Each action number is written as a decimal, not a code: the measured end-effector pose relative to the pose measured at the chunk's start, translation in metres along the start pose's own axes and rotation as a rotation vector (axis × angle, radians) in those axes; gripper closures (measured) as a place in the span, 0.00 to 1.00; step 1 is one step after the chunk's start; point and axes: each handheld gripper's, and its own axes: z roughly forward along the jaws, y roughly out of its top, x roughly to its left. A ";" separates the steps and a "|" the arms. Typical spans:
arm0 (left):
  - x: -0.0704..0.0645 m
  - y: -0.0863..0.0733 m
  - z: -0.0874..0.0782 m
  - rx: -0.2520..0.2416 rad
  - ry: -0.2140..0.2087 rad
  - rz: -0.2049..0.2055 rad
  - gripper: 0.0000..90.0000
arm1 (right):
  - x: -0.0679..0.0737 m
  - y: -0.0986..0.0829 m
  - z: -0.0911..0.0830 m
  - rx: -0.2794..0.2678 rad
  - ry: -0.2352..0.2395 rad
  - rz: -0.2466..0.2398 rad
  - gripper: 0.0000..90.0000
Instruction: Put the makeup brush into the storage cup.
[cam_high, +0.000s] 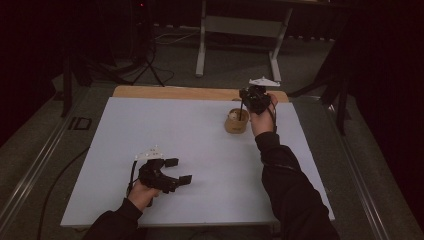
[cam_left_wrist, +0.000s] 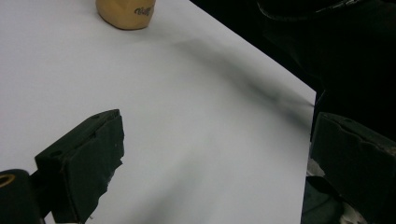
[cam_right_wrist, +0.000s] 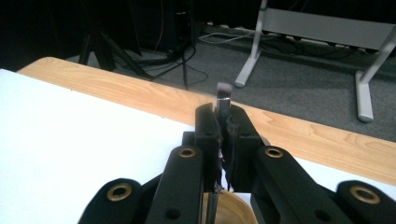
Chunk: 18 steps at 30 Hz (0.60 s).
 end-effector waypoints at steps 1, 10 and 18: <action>0.000 0.000 0.000 0.000 -0.002 -0.001 0.03 | 0.000 0.000 0.000 0.000 0.000 0.000 0.94; 0.001 0.000 0.000 0.001 -0.005 -0.008 0.03 | -0.001 -0.005 0.009 0.048 0.002 -0.002 0.94; 0.002 0.000 -0.001 -0.002 -0.005 -0.012 0.03 | -0.004 -0.006 0.016 0.112 0.030 0.047 0.64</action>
